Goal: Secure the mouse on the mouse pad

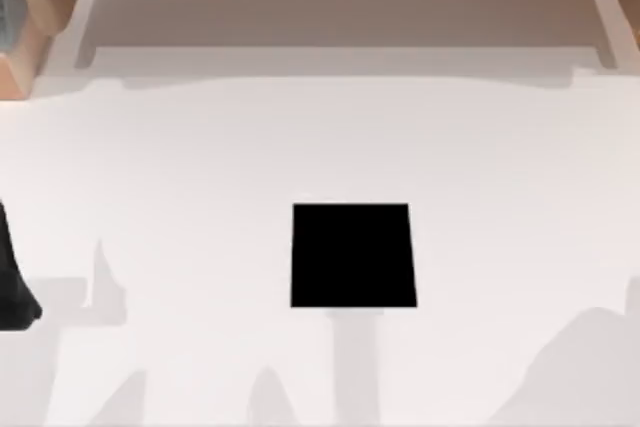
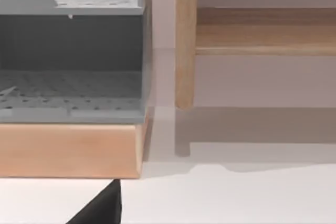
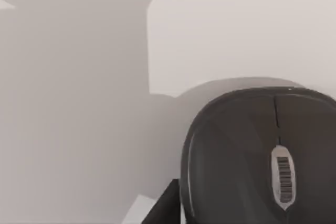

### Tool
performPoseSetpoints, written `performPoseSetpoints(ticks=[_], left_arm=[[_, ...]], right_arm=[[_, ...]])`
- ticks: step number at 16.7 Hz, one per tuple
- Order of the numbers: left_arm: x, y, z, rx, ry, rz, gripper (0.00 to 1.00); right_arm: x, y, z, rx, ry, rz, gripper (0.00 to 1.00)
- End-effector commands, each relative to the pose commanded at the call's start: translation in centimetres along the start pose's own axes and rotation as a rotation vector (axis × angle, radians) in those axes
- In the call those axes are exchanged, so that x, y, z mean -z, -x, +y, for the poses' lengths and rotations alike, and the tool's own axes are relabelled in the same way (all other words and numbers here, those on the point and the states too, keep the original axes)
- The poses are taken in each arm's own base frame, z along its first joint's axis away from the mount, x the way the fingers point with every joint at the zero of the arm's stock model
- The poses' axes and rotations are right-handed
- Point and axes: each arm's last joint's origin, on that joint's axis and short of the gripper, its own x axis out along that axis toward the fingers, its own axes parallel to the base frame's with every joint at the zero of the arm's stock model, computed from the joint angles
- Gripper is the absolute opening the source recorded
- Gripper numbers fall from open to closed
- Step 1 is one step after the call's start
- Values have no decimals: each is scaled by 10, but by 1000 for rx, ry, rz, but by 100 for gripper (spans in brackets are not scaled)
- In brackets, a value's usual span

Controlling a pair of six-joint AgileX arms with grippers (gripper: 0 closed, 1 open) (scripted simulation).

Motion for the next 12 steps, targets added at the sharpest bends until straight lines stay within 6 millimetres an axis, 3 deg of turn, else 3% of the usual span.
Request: performPoseSetpoints(ticks=[3, 9, 12], left_arm=[[0, 0, 0, 0, 0, 0, 100], [0, 0, 0, 0, 0, 0, 100], [0, 0, 0, 0, 0, 0, 100]], right_arm=[[-4, 19, -4, 4, -1, -6, 0], [-3, 86, -1, -9, 1, 14, 0], [-2, 99, 0, 0, 1, 1, 0]])
